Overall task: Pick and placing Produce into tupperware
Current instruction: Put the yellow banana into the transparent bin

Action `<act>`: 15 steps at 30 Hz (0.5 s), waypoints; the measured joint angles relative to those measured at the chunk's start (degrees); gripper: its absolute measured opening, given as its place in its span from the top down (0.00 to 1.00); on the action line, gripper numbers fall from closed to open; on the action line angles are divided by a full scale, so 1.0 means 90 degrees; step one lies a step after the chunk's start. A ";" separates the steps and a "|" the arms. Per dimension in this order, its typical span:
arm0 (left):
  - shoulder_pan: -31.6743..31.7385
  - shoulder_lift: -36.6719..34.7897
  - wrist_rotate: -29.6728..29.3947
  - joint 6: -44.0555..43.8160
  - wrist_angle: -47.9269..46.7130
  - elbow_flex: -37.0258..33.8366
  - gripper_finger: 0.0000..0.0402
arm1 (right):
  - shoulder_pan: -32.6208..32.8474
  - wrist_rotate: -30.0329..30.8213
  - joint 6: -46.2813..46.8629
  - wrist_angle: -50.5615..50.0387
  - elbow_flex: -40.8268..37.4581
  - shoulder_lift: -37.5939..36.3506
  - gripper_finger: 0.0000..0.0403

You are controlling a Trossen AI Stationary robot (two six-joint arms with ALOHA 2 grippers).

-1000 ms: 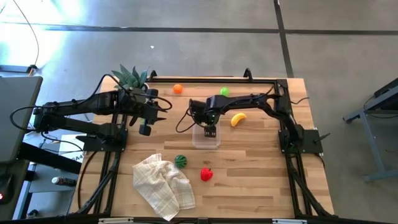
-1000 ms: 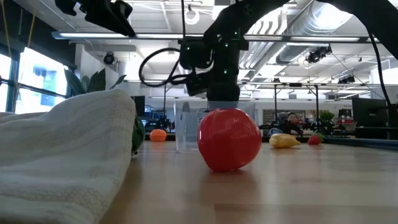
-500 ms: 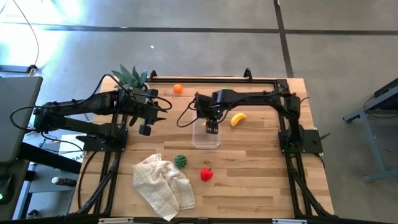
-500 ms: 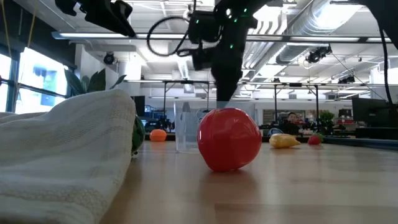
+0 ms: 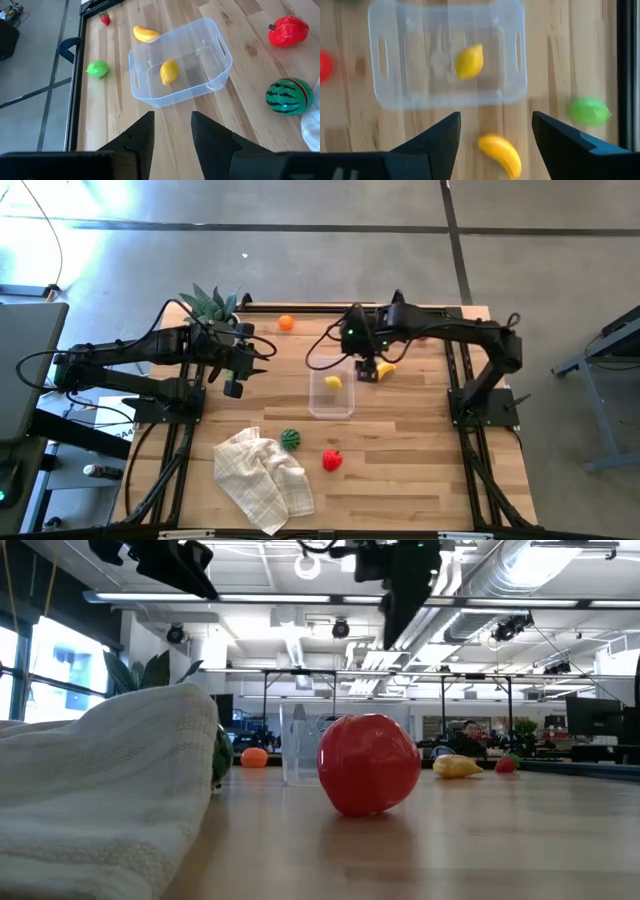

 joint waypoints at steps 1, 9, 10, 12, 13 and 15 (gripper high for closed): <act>0.0000 -0.0002 0.0000 0.0001 0.0001 0.0000 0.71 | -0.0020 0.0030 -0.0129 -0.0154 0.0000 -0.0050 0.41; 0.0000 0.0000 0.0000 0.0002 0.0001 0.0000 0.71 | -0.0380 0.1010 -0.0619 -0.1628 -0.0002 -0.0042 0.41; 0.0000 0.0001 0.0000 0.0000 0.0000 0.0000 0.71 | -0.0433 0.1141 -0.0599 -0.1766 -0.0009 -0.0029 0.41; 0.0000 -0.0002 0.0000 0.0002 0.0002 0.0000 0.71 | -0.0543 0.1304 -0.0501 -0.1932 -0.0012 -0.0021 0.41; 0.0000 0.0001 0.0001 0.0002 0.0001 0.0000 0.71 | -0.0595 0.1310 -0.0449 -0.1928 -0.0012 -0.0021 0.41; 0.0000 -0.0002 0.0000 0.0000 0.0002 0.0000 0.71 | -0.0704 0.1214 -0.0447 -0.1826 -0.0012 -0.0009 0.41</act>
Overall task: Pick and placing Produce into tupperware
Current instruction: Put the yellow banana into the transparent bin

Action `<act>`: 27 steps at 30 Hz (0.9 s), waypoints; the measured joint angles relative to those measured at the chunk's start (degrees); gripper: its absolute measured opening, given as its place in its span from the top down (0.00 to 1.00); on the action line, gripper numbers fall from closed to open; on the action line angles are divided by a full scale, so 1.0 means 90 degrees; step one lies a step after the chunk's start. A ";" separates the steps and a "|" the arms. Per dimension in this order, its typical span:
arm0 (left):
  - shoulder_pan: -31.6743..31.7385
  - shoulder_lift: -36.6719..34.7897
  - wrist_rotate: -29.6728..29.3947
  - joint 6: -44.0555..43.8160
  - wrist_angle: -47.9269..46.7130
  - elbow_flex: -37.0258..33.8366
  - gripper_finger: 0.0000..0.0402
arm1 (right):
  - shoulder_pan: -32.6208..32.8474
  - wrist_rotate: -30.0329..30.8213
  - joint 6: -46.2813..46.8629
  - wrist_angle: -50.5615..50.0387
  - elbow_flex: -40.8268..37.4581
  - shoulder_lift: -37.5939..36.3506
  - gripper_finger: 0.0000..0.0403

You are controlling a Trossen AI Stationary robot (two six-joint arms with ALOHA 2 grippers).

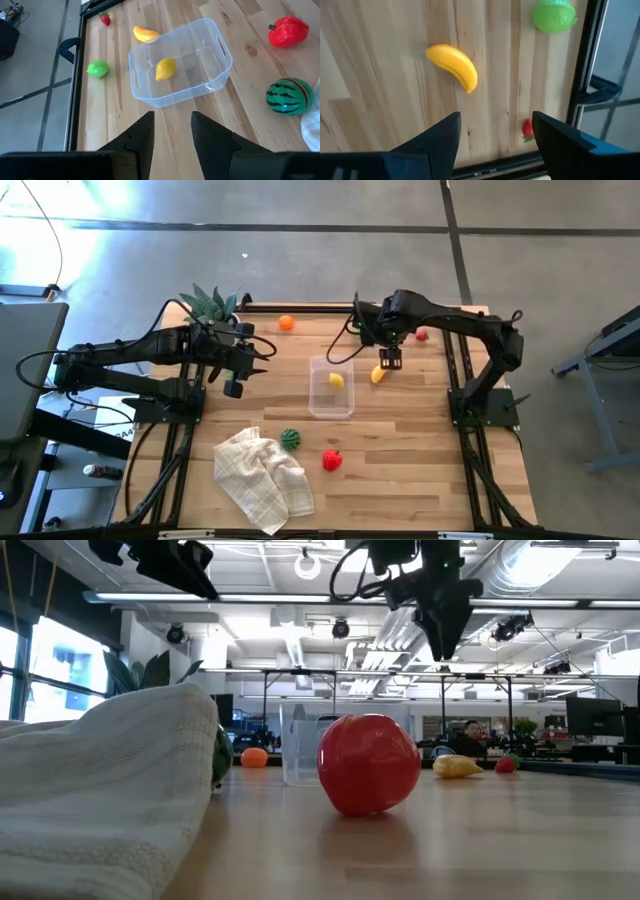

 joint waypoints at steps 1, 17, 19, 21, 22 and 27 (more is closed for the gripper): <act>0.0000 0.0001 0.0000 0.0002 -0.0001 0.0000 0.71 | -0.0049 -0.0153 -0.0104 0.0141 0.0000 0.0000 0.41; 0.0000 0.0002 0.0000 0.0002 -0.0005 0.0000 0.71 | -0.0513 -0.1308 -0.2237 0.1383 -0.1957 -0.0325 0.56; 0.0000 0.0001 0.0000 0.0000 -0.0002 0.0000 0.71 | -0.0594 -0.1083 -0.2327 0.1840 -0.2433 -0.0444 0.58; 0.0000 0.0002 0.0000 0.0002 -0.0002 0.0000 0.71 | -0.0652 -0.1109 -0.2343 0.2399 -0.2831 -0.0536 0.58; 0.0000 0.0002 0.0000 0.0000 -0.0002 0.0000 0.71 | -0.0660 -0.1187 -0.2358 0.2657 -0.3016 -0.0561 0.58; 0.0000 0.0002 0.0000 0.0002 -0.0002 0.0000 0.71 | -0.0669 -0.1190 -0.2559 0.3641 -0.3682 -0.0598 0.56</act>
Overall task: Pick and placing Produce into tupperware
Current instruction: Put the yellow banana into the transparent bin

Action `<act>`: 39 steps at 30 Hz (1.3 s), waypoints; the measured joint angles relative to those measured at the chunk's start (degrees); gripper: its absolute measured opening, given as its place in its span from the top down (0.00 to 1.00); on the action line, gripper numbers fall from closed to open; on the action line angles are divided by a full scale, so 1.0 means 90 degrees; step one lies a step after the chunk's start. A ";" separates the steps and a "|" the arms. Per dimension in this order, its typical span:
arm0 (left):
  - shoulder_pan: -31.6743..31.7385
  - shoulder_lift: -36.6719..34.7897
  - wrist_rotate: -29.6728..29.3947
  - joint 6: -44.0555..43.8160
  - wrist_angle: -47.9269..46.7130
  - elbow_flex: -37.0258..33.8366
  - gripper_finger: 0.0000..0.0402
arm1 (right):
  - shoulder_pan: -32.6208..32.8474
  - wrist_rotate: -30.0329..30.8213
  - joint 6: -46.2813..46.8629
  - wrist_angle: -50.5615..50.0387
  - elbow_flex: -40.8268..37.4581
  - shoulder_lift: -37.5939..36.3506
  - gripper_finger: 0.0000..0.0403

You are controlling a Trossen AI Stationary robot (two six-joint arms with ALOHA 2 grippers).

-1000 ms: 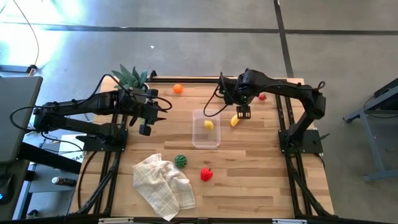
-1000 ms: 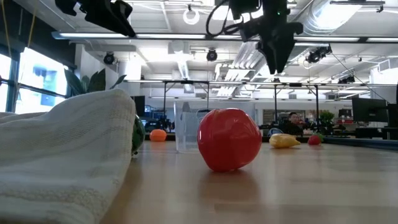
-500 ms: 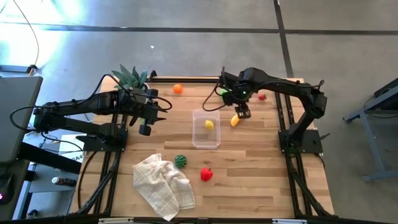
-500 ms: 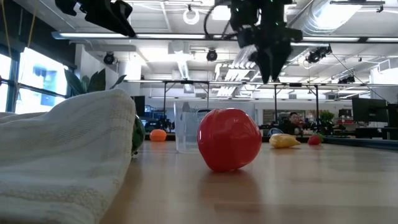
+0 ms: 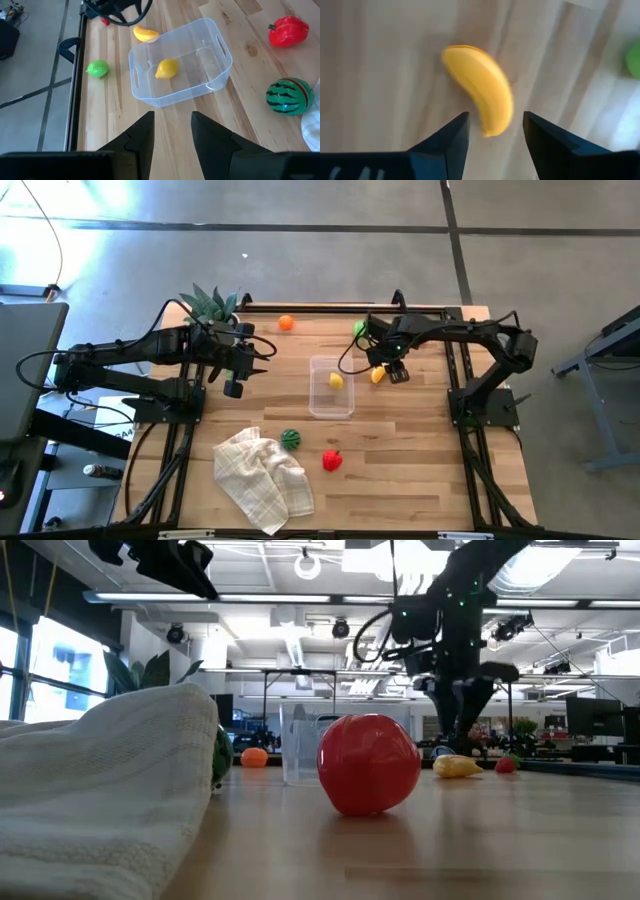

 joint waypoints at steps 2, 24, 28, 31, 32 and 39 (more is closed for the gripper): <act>0.0000 0.0001 0.0000 0.0000 0.0000 0.0000 0.71 | -0.0005 0.0024 -0.0030 0.0199 -0.0160 0.0000 0.54; 0.0000 0.0001 0.0000 -0.0002 0.0000 0.0000 0.71 | 0.0005 -0.0181 -0.0344 0.0894 -0.0500 0.0240 0.39; 0.0000 0.0000 0.0001 0.0000 0.0000 0.0000 0.71 | 0.0005 -0.0179 -0.0357 0.1097 -0.0500 0.0435 0.39; 0.0000 0.0001 0.0000 0.0000 0.0000 0.0000 0.71 | 0.0005 -0.0179 -0.0376 0.1141 -0.0500 0.0613 0.39; 0.0000 0.0000 0.0000 -0.0002 0.0000 0.0000 0.71 | 0.0005 -0.0179 -0.0375 0.1121 -0.0500 0.0691 0.39; 0.0000 0.0001 0.0002 -0.0001 0.0000 0.0000 0.71 | 0.0002 -0.0208 -0.0199 0.1131 -0.0469 0.1107 0.39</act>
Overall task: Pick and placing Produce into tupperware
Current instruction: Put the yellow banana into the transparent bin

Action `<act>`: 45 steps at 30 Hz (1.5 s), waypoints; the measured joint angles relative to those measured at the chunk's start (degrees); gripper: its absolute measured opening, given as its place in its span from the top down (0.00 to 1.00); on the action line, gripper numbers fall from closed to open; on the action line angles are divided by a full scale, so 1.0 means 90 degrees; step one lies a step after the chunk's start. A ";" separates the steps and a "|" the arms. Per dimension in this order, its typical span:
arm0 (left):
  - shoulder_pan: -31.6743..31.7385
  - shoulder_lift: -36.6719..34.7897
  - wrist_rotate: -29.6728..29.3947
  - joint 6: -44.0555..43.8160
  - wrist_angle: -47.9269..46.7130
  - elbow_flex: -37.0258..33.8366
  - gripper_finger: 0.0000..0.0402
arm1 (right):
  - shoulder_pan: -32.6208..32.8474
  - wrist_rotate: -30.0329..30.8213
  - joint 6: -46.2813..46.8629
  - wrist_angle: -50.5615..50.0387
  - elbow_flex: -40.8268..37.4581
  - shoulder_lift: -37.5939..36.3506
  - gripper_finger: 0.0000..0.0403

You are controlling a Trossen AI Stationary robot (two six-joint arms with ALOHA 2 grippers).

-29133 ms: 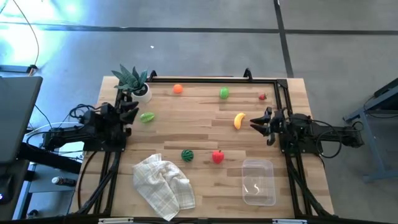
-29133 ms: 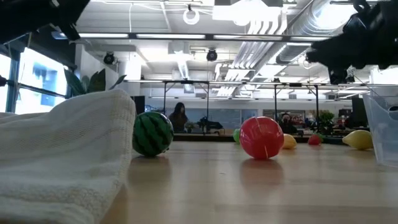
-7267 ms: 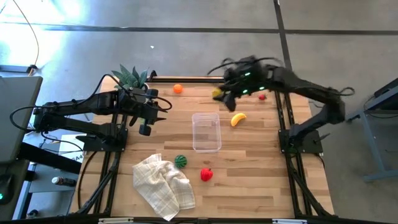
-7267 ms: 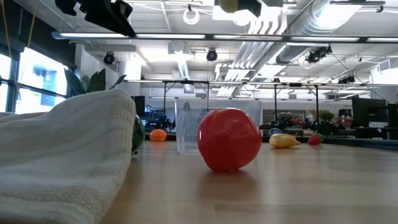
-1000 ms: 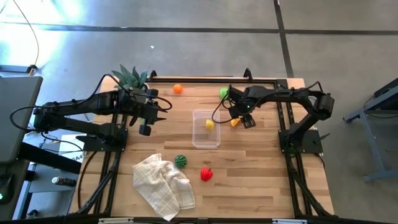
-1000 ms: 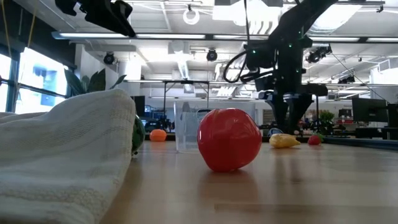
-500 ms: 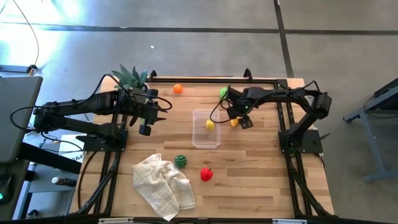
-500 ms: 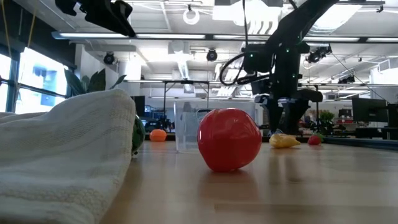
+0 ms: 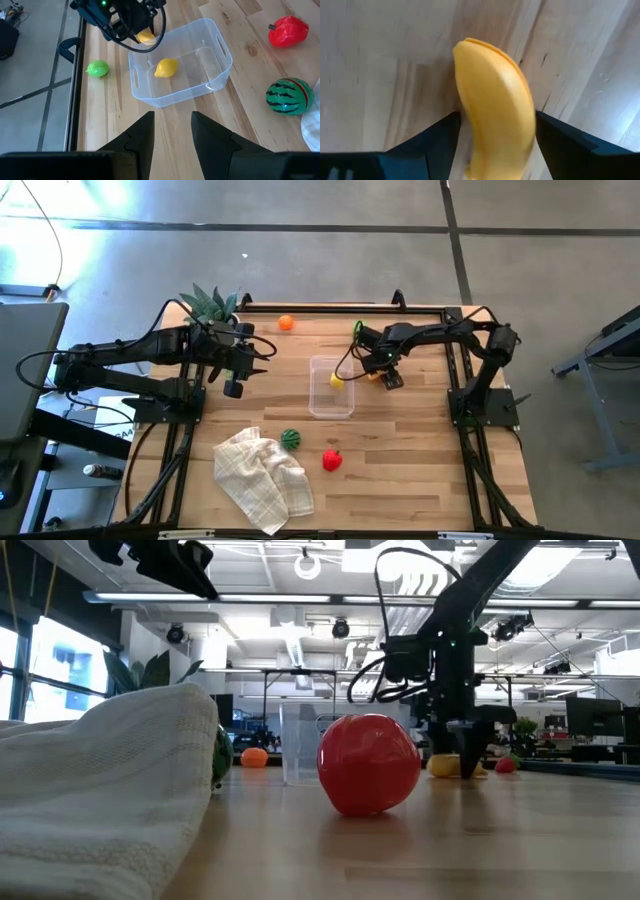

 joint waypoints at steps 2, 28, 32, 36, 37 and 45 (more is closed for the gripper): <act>0.0000 0.0000 -0.0002 0.0000 0.0000 0.0000 0.71 | 0.0000 0.0002 0.0057 0.0017 -0.0005 0.0002 0.39; 0.0000 -0.0002 0.0000 0.0001 0.0002 0.0000 0.71 | -0.0002 -0.0204 0.1002 0.0092 -0.0012 -0.0019 0.48; 0.0000 -0.0001 -0.0002 0.0000 0.0001 0.0000 0.71 | -0.0002 -0.0231 0.1126 0.0122 -0.0015 -0.0017 0.48; 0.0000 0.0000 -0.0002 -0.0001 0.0002 0.0000 0.71 | -0.0002 -0.0250 0.1170 0.0145 -0.0015 -0.0017 0.48; 0.0000 0.0000 -0.0002 0.0001 0.0000 0.0000 0.71 | -0.0002 -0.0251 0.1175 0.0149 -0.0015 -0.0017 0.48; 0.0000 -0.0002 0.0000 -0.0001 0.0002 0.0000 0.71 | -0.0002 -0.0274 0.1306 0.0177 -0.0015 -0.0015 0.54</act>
